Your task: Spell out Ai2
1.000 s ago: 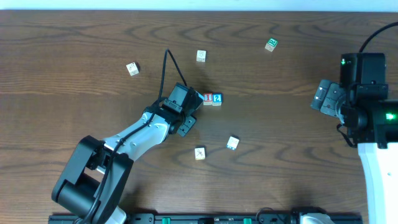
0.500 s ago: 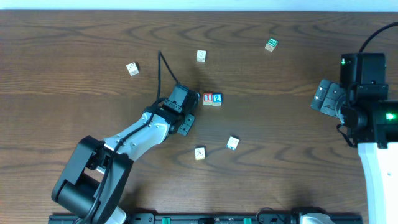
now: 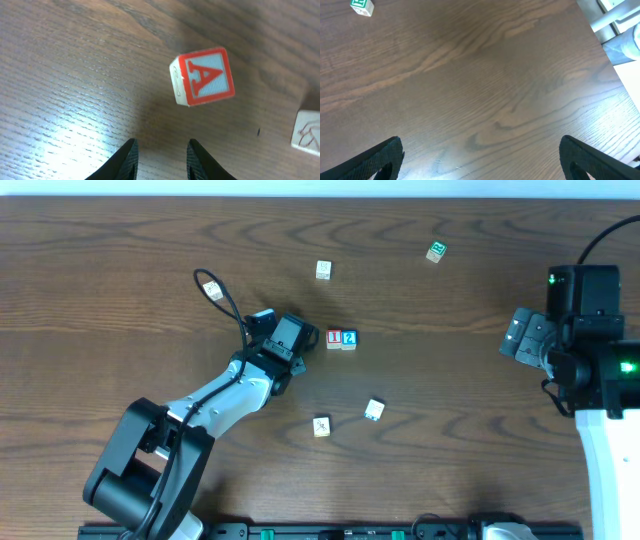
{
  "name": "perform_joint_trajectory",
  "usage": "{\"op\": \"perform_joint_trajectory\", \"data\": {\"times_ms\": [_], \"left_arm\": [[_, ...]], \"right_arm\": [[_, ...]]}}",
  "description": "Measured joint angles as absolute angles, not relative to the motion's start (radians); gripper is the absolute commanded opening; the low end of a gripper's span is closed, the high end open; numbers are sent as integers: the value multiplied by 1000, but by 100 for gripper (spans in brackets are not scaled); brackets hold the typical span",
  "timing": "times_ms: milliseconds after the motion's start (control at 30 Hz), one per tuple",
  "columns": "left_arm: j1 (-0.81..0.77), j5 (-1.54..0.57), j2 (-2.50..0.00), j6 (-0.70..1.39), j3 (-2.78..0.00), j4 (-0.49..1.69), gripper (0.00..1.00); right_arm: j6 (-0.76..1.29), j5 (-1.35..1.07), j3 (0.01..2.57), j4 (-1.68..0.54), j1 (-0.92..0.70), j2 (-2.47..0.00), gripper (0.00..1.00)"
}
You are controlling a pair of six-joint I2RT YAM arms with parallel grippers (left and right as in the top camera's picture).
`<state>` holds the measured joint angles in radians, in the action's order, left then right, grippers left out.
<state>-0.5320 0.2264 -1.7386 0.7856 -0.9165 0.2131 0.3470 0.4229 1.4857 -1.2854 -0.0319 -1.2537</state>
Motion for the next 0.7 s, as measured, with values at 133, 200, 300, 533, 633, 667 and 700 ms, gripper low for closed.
{"op": "perform_joint_trajectory", "data": {"times_ms": [133, 200, 300, 533, 633, 667, 700], "left_arm": [[-532, 213, -1739, 822, -916, 158, 47], [-531, 169, -1739, 801, -916, 153, 46], [-532, 65, -1739, 718, -916, 195, 49], [-531, -25, -1739, 437, -916, 307, 59], [-529, -9, -1739, 305, -920, 377, 62], [-525, 10, -1738, 266, -925, 410, 63], [-517, 49, -1737, 210, -940, 459, 64]], "right_arm": [[347, 423, 1486, -1285, -32, -1254, 99], [347, 423, 1486, -1285, -32, -1254, 99], [347, 423, 1486, -1285, -32, -1254, 99], [347, 423, 1486, -1285, -32, -1254, 99], [347, 423, 1486, -1285, -32, -1254, 99], [347, 423, 1486, -1285, -32, -1254, 99], [347, 423, 1486, -1285, -32, -1254, 99]]}}
